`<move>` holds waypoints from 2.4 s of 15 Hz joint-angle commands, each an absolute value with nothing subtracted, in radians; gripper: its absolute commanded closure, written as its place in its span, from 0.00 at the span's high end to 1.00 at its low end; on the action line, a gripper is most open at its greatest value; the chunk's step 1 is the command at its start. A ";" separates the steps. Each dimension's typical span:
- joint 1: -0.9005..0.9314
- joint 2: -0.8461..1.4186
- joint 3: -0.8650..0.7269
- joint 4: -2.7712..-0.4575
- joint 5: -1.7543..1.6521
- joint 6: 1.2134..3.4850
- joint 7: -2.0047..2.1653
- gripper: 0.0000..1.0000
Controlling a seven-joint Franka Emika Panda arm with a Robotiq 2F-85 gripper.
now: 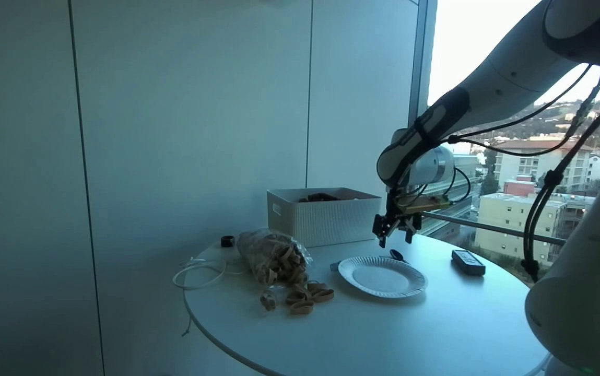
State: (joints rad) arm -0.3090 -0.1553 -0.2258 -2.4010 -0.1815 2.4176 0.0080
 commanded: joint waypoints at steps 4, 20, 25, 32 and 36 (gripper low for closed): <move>-0.307 -0.050 -0.254 -2.341 -0.198 2.474 0.011 1.00; -0.309 0.020 -0.292 -2.290 -0.163 2.477 -0.003 0.18; -0.307 0.013 -0.292 -2.283 -0.155 2.471 -0.009 0.17; -0.301 -0.030 -0.286 -2.275 -0.153 2.455 -0.031 0.19; -0.282 -0.125 -0.273 -2.266 -0.153 2.371 -0.119 0.19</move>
State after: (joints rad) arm -0.2995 -0.0354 -0.2818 -2.2760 -0.1736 2.4564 -0.0374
